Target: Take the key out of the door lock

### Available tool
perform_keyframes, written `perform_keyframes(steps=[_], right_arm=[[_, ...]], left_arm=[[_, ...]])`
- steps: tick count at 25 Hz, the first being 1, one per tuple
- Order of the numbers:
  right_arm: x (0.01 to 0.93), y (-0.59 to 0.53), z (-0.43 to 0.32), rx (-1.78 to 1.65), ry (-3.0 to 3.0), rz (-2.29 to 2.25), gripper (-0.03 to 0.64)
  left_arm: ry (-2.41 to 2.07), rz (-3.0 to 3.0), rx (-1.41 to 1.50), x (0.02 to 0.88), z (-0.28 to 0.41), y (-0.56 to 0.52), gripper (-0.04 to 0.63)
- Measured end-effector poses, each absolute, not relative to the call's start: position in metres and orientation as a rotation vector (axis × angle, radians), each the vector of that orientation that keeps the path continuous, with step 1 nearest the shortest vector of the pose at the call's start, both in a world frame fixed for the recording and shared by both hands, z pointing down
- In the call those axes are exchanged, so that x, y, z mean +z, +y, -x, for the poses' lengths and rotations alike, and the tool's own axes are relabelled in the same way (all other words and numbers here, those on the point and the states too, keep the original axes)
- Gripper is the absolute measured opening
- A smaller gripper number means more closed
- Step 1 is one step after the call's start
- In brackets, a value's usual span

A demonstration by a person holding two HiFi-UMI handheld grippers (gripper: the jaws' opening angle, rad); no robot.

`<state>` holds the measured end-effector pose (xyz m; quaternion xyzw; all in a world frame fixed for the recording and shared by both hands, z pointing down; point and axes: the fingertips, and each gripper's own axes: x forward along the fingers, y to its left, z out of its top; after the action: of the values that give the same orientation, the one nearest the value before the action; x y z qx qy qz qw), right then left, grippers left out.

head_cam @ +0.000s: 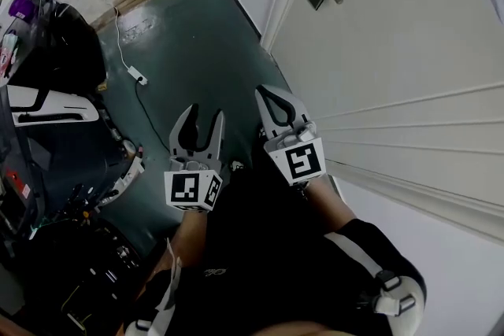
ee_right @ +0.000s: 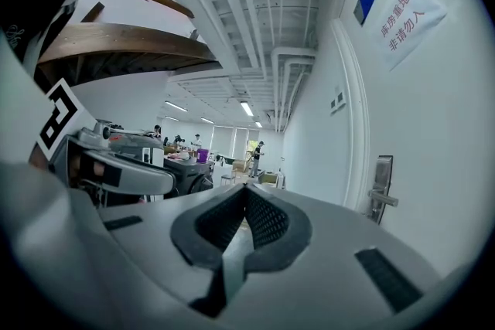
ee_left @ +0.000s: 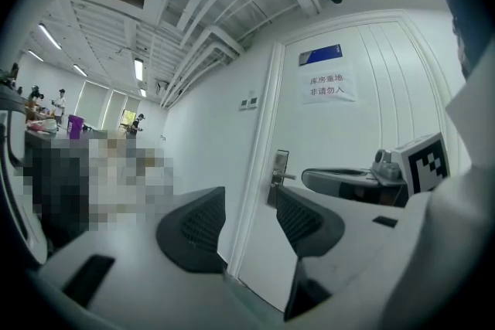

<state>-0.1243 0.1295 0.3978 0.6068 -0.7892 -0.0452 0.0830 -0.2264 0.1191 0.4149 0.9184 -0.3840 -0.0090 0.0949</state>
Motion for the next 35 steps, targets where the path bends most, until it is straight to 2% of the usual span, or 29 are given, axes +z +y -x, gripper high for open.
perform_keyframes(steps=[11, 23, 35], right_arm=[[0.406, 0.058, 0.089, -0.113, -2.406, -1.774, 0.009], [0.409, -0.032, -0.008, -0.066, -2.414, -1.794, 0.009], [0.411, -0.059, -0.091, -0.025, -2.421, -1.841, 0.009]], left_arm=[[-1.152, -2.705, -0.01, 0.429, 0.185, 0.05, 0.196], [-1.038, -2.694, 0.068, 0.441, 0.071, -0.039, 0.196], [-0.852, -2.636, 0.028, 0.452, -0.042, -0.087, 0.196]])
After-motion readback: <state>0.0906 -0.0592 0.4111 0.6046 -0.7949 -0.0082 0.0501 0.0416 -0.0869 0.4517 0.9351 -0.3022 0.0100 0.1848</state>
